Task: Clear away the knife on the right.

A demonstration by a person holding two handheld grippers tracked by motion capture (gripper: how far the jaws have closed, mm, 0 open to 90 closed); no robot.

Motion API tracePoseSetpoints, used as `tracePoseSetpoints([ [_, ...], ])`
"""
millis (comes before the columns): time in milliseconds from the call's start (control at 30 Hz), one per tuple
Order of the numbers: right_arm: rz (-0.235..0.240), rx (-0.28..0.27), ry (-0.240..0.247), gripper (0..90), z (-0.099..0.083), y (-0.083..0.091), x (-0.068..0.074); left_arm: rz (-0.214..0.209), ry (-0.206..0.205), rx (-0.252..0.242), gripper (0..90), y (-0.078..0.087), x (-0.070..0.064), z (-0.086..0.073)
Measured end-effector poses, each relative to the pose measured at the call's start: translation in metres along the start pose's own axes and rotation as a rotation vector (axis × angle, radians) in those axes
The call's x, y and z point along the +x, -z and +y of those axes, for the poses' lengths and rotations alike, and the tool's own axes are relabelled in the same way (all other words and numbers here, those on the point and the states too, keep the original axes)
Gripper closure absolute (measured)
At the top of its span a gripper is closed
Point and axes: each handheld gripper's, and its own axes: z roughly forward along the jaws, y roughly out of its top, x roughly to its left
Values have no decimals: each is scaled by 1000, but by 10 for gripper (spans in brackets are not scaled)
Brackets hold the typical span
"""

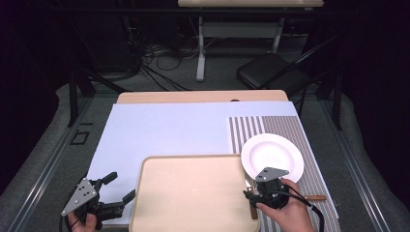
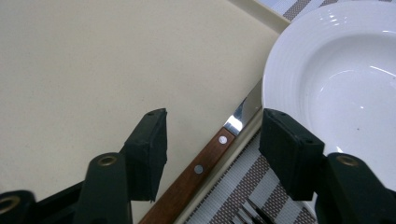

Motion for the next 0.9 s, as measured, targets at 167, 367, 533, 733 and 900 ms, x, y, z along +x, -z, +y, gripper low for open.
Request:
tracePoseSetpoints([
  [167, -7, -21, 4, 415, -6, 7, -4, 2, 0, 5, 113, 0, 1, 0],
  [367, -36, -33, 16, 424, -13, 14, -14, 4, 10, 6, 122, -1, 4, -2],
  [533, -35, -24, 8, 458, -20, 16, -20, 2, 22, 2, 123, -1, 5, -2],
  [733, -49, -18, 0, 481, -28, 18, -24, 1, 21, 5, 123, -3, 6, -2],
  [900, -70, -24, 14, 477, -31, 22, -29, -5, 28, 8, 123, -3, 6, -3],
])
